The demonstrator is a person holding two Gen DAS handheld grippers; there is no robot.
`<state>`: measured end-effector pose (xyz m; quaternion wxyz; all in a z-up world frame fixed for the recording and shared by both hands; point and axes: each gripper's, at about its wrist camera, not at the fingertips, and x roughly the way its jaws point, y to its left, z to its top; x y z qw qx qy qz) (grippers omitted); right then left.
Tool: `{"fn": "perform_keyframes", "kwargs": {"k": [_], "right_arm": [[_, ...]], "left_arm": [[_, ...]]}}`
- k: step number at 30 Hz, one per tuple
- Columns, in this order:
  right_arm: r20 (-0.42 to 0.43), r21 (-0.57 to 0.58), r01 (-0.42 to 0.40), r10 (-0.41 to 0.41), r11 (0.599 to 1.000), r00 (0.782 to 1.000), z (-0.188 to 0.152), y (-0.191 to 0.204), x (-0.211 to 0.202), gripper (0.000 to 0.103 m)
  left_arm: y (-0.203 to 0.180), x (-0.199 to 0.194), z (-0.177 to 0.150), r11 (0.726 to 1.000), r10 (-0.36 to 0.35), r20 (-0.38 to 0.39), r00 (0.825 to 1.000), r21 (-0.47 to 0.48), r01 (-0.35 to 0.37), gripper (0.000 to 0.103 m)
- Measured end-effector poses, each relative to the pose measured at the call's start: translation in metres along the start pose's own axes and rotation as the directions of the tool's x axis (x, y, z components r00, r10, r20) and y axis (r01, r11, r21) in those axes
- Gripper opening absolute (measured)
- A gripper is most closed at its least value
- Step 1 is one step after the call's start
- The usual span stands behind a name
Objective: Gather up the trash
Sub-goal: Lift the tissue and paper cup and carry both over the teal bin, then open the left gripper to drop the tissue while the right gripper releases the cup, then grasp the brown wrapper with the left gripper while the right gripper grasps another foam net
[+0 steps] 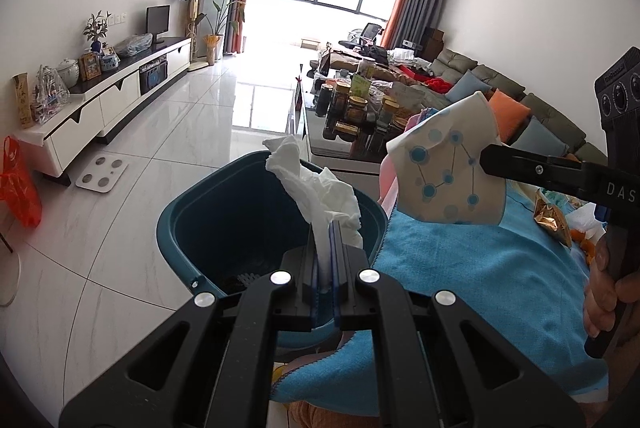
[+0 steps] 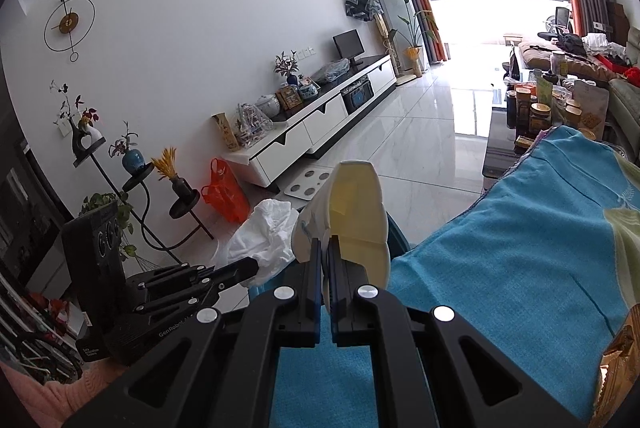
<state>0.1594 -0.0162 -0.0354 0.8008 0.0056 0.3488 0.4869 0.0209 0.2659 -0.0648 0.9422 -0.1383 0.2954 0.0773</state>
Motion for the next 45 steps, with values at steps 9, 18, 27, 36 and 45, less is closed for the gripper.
{"fn": "perform_keyframes", "kwargs": {"k": [9, 18, 27, 36, 45], "right_arm": [[-0.06, -0.004, 0.011, -0.011, 1.0, 0.998, 0.005, 0.008, 0.035, 0.003], [-0.127, 0.015, -0.004, 0.006, 1.0, 0.992, 0.009, 0.011, 0.068, 0.003], [-0.147, 0.065, 0.02, -0.01, 0.998, 0.989, 0.008, 0.003, 0.074, 0.008], [-0.072, 0.041, 0.025, -0.022, 0.999, 0.997, -0.005, -0.004, 0.014, 0.019], [0.033, 0.043, 0.109, -0.11, 0.993, 0.993, -0.034, -0.023, -0.073, 0.032]], "left_arm": [[0.008, 0.023, 0.003, 1.0, 0.015, -0.038, 0.999, -0.019, -0.016, 0.005], [0.022, 0.05, 0.008, 0.998, 0.032, -0.08, 0.996, -0.059, -0.036, 0.006], [0.042, 0.084, -0.001, 0.99, 0.064, -0.146, 0.987, -0.117, -0.081, 0.029], [0.004, 0.041, -0.003, 0.998, 0.043, -0.039, 0.998, -0.053, -0.045, 0.05], [-0.089, 0.014, 0.007, 0.978, -0.173, 0.005, 0.985, 0.123, 0.171, 0.061]]}}
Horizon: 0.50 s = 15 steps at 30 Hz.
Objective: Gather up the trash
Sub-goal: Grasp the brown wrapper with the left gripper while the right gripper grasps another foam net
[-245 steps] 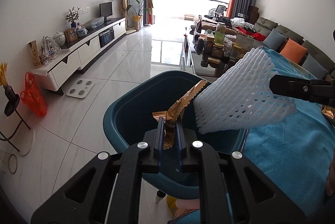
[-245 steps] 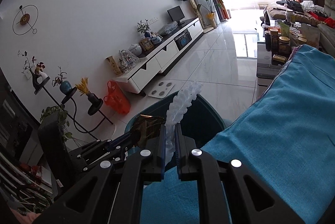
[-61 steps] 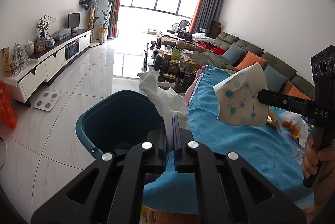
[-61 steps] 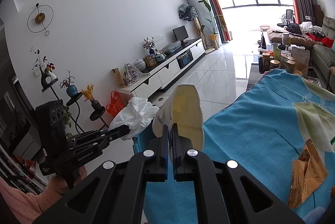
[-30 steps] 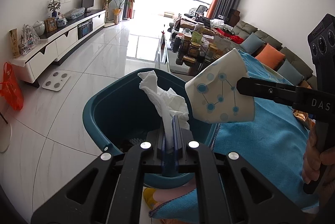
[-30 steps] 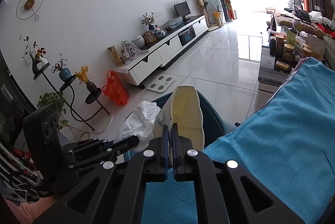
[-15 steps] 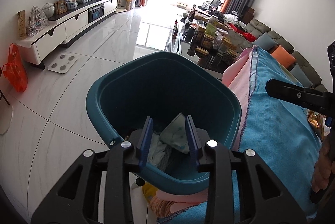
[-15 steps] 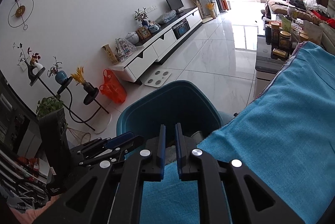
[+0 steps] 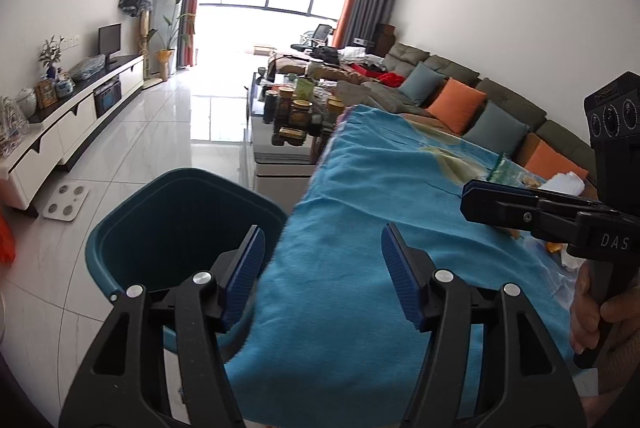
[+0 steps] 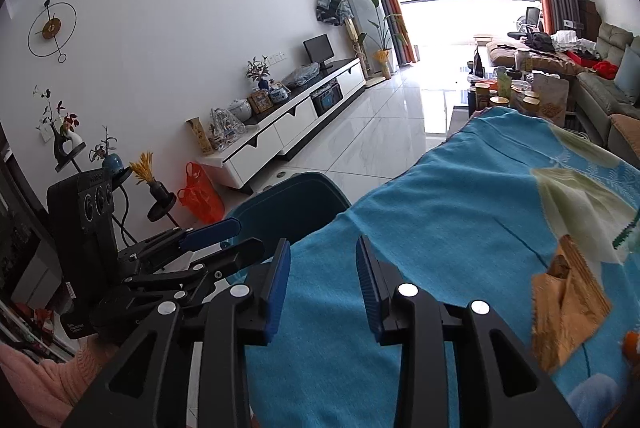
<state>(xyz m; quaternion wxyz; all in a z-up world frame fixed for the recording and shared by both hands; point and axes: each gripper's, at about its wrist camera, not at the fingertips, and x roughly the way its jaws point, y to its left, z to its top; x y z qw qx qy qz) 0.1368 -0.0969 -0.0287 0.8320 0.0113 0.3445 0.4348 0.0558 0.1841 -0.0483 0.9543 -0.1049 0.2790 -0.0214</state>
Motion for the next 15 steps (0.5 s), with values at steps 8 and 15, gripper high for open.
{"fn": "perform_keyframes", "kwargs": {"k": [8, 15], "right_arm": [[0.097, 0.097, 0.155, -0.164, 0.983, 0.982, -0.022, -0.053, -0.081, 0.037], [0.169, 0.227, 0.305, -0.345, 0.925, 0.923, -0.042, -0.1, -0.143, 0.045]], "left_arm": [[-0.08, 0.026, -0.001, 0.978, -0.182, -0.068, 0.981, 0.088, 0.187, 0.064], [-0.142, 0.06, -0.005, 0.946, -0.277, -0.162, 0.947, 0.129, 0.299, 0.071]]}}
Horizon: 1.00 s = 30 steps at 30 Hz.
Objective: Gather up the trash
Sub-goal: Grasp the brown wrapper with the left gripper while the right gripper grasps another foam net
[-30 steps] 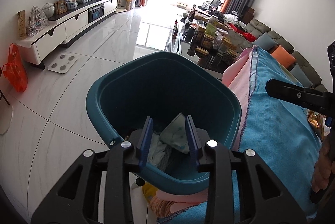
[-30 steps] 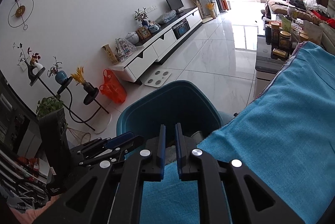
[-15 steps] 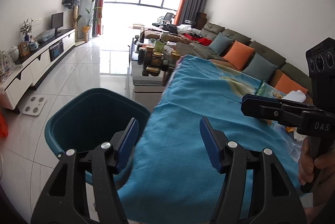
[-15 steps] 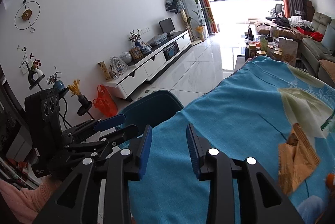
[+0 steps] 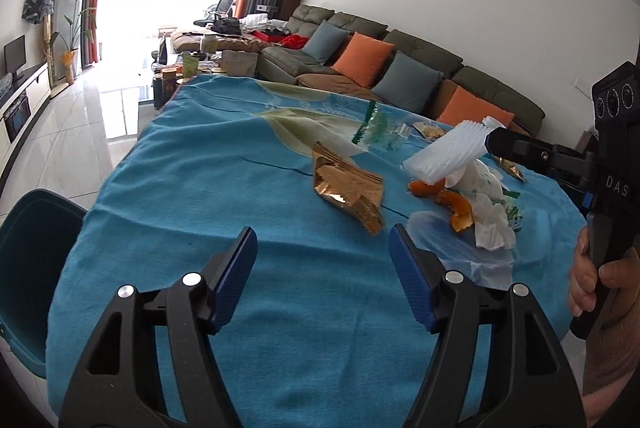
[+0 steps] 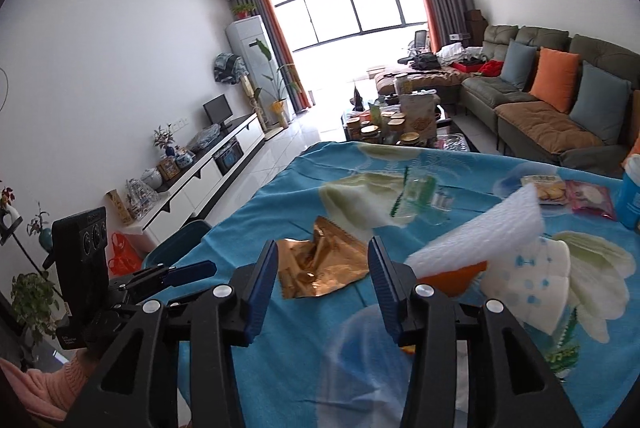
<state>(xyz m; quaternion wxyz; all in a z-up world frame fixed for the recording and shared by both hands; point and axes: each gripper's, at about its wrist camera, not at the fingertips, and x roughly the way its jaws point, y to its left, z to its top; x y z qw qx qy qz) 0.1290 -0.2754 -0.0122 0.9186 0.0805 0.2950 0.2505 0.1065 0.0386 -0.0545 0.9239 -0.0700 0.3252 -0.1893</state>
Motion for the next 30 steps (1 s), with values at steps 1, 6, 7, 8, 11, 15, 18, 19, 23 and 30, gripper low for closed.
{"fn": "perform_keyframes", "kwargs": {"k": [1, 6, 7, 8, 11, 15, 18, 19, 23, 30], "right_arm": [[0.011, 0.016, 0.024, -0.024, 1.0, 1.0, 0.001, -0.009, -0.004, 0.045], [0.055, 0.081, 0.115, -0.119, 0.99, 0.991, 0.005, -0.048, -0.021, 0.05], [0.058, 0.09, 0.13, -0.136, 0.987, 0.989, 0.006, -0.055, -0.021, 0.052], [0.058, 0.1, 0.143, -0.149, 0.985, 0.987, 0.007, -0.062, -0.021, 0.052], [0.046, 0.128, 0.166, -0.173, 0.978, 0.984, 0.007, -0.079, -0.018, 0.052], [0.029, 0.155, 0.166, -0.172, 0.974, 0.985, 0.004, -0.097, -0.013, 0.052], [0.019, 0.17, 0.16, -0.166, 0.972, 0.986, 0.005, -0.103, -0.007, 0.052], [0.016, 0.174, 0.156, -0.162, 0.972, 0.987, 0.006, -0.103, -0.005, 0.052], [0.001, 0.185, 0.149, -0.151, 0.971, 0.988, 0.007, -0.106, 0.002, 0.05], [-0.013, 0.203, 0.127, -0.127, 0.971, 0.992, 0.003, -0.11, 0.004, 0.026]], "left_arm": [[-0.004, 0.006, 0.001, 1.0, -0.013, -0.008, 1.0, 0.004, 0.013, 0.072], [-0.02, 0.037, 0.011, 0.999, -0.042, -0.052, 0.998, 0.007, 0.042, 0.072], [-0.022, 0.041, 0.012, 0.999, -0.041, -0.06, 0.997, 0.007, 0.041, 0.072], [-0.022, 0.045, 0.013, 0.999, -0.041, -0.07, 0.997, 0.001, 0.041, 0.072], [-0.021, 0.059, 0.018, 0.999, -0.03, -0.118, 0.993, -0.018, 0.028, 0.071], [-0.014, 0.074, 0.021, 0.998, -0.039, -0.175, 0.984, -0.057, 0.029, 0.064], [-0.009, 0.079, 0.023, 0.996, -0.055, -0.191, 0.98, -0.078, 0.041, 0.056], [-0.008, 0.08, 0.024, 0.995, -0.06, -0.195, 0.979, -0.085, 0.044, 0.054], [-0.007, 0.088, 0.026, 0.994, -0.073, -0.212, 0.975, -0.093, 0.054, 0.038], [-0.01, 0.092, 0.027, 0.994, -0.083, -0.216, 0.973, -0.089, 0.065, 0.027]]}}
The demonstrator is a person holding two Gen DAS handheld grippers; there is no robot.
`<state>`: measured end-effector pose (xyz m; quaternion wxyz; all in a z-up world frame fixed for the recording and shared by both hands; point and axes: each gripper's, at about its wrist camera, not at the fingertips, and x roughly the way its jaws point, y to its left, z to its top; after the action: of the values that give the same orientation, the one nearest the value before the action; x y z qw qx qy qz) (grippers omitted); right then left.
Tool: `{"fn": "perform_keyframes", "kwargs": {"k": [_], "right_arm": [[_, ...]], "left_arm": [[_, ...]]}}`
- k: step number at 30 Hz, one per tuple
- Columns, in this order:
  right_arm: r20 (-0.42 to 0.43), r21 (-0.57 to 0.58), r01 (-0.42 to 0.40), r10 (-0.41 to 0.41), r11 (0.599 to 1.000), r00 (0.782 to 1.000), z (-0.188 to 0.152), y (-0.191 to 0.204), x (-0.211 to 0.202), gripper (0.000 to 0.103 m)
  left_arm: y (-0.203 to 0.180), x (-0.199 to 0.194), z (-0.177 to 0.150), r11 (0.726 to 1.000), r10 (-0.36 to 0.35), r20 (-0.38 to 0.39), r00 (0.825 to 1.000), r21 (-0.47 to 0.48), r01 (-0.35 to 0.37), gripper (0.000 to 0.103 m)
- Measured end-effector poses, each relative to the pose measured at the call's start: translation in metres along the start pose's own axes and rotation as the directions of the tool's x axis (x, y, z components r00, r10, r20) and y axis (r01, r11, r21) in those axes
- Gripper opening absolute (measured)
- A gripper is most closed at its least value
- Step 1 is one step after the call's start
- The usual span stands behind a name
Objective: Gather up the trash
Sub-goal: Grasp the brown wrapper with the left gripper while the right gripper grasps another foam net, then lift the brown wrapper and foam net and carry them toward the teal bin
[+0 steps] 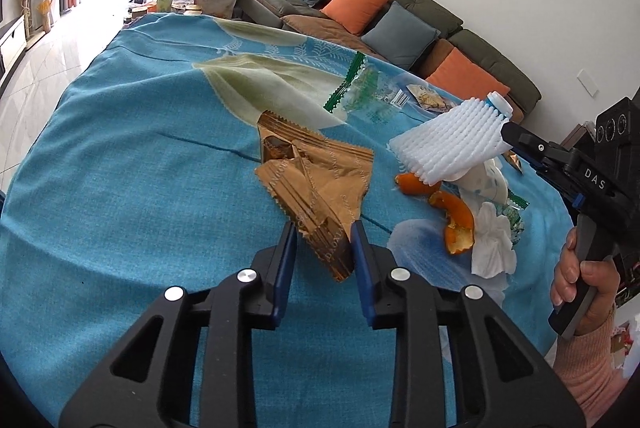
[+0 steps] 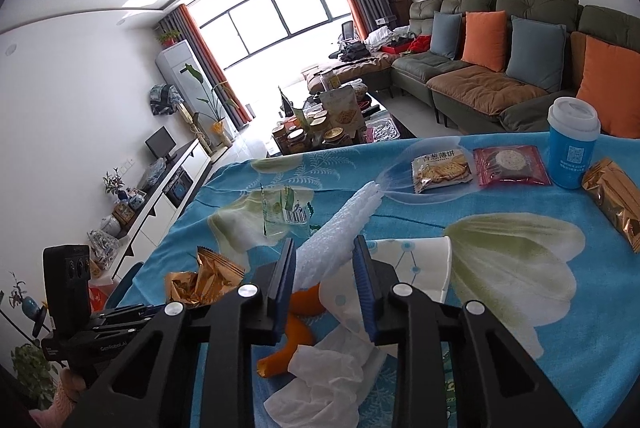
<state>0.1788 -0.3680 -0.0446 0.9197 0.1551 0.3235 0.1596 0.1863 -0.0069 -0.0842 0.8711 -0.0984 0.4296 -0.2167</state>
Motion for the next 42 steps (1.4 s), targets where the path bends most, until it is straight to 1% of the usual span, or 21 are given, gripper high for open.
{"fn": "perform_keyframes", "kwargs": {"k": [1, 2, 3, 4, 7, 19, 25, 34, 42], "right_arm": [[-0.001, 0.003, -0.005, 0.005, 1.0, 1.0, 0.0, 0.0, -0.001, 0.024], [-0.001, 0.005, -0.011, 0.011, 1.0, 1.0, -0.001, 0.0, -0.001, 0.022], [-0.002, 0.005, -0.013, 0.013, 1.0, 1.0, -0.002, 0.001, -0.001, 0.017], [-0.002, 0.004, -0.017, 0.017, 1.0, 1.0, -0.002, 0.001, -0.002, 0.014], [0.003, -0.003, -0.029, 0.029, 1.0, 1.0, -0.003, 0.004, -0.005, 0.012], [0.055, -0.029, -0.096, 0.098, 0.995, 0.994, 0.001, 0.026, -0.023, 0.011], [0.067, -0.046, -0.135, 0.138, 0.99, 0.988, 0.003, 0.037, -0.028, 0.011], [0.045, -0.056, -0.197, 0.2, 0.979, 0.979, -0.001, 0.054, -0.021, 0.011], [0.013, -0.072, -0.257, 0.258, 0.964, 0.966, -0.007, 0.078, -0.009, 0.011]], "left_arm": [[0.0, 0.0, 0.0, 1.0, -0.001, 0.002, 1.0, 0.002, 0.001, 0.027], [0.0, -0.001, 0.0, 1.0, 0.0, 0.007, 1.0, 0.004, -0.001, 0.022], [-0.001, -0.003, -0.001, 1.0, 0.0, 0.011, 1.0, 0.006, 0.0, 0.014], [-0.001, -0.004, -0.001, 1.0, -0.001, 0.014, 1.0, 0.007, 0.001, 0.014], [-0.001, -0.008, -0.002, 1.0, 0.004, 0.025, 1.0, 0.013, -0.005, 0.014], [0.001, -0.044, -0.012, 0.998, 0.037, 0.104, 0.994, 0.045, -0.042, 0.014], [0.009, -0.066, -0.019, 0.998, 0.044, 0.133, 0.99, 0.035, -0.049, 0.014], [0.021, -0.1, -0.035, 0.998, 0.057, 0.168, 0.984, 0.015, -0.06, 0.014], [0.037, -0.124, -0.051, 0.996, 0.094, 0.183, 0.979, -0.012, -0.094, 0.014]]}}
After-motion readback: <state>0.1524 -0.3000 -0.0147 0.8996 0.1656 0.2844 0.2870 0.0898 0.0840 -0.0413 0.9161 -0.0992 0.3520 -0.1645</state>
